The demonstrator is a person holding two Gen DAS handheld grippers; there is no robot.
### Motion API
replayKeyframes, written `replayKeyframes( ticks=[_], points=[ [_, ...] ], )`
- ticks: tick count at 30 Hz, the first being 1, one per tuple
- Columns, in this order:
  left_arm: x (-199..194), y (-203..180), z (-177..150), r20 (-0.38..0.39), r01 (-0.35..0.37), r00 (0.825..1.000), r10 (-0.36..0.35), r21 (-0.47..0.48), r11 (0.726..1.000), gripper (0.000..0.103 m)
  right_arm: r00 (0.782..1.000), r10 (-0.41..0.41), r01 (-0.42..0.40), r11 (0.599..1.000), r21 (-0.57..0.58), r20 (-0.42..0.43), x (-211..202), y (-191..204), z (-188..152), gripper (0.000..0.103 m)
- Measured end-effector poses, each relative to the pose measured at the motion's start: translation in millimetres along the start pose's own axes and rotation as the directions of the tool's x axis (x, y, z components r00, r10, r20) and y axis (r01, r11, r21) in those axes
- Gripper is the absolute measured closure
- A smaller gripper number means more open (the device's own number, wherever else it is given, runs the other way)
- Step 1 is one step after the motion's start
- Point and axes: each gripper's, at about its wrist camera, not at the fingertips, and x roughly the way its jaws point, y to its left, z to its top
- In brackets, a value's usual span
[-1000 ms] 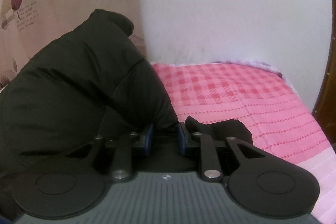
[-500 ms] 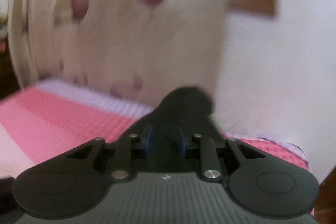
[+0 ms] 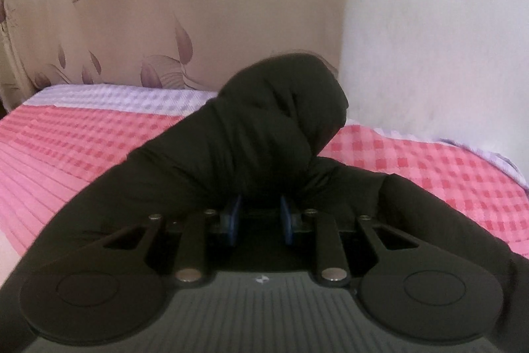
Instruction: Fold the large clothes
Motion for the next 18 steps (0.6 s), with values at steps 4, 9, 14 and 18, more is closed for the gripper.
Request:
replayKeyframes(
  ticks=[4, 9, 14, 18],
  points=[
    [-1, -3, 0, -0.005, -0.010, 1.000, 0.010, 0.007, 1.000, 0.076, 1.000, 0.009, -0.009, 0.999, 0.033, 0.004, 8, -5, -4, 0.081],
    [3, -5, 1, -0.016, -0.028, 0.999, 0.028, 0.001, 1.000, 0.076, 0.999, 0.038, -0.041, 0.994, 0.098, 0.031, 3, -15, -6, 0.080],
    [6, -9, 3, -0.014, -0.044, 0.999, 0.044, 0.002, 0.999, 0.077, 0.983, 0.000, -0.033, 0.983, 0.179, 0.181, -81, -22, -9, 0.076],
    [9, -14, 4, -0.010, -0.058, 0.998, 0.058, 0.010, 0.998, 0.077, 0.960, -0.014, -0.030, 0.988, 0.154, 0.280, -175, -15, -49, 0.076]
  ],
)
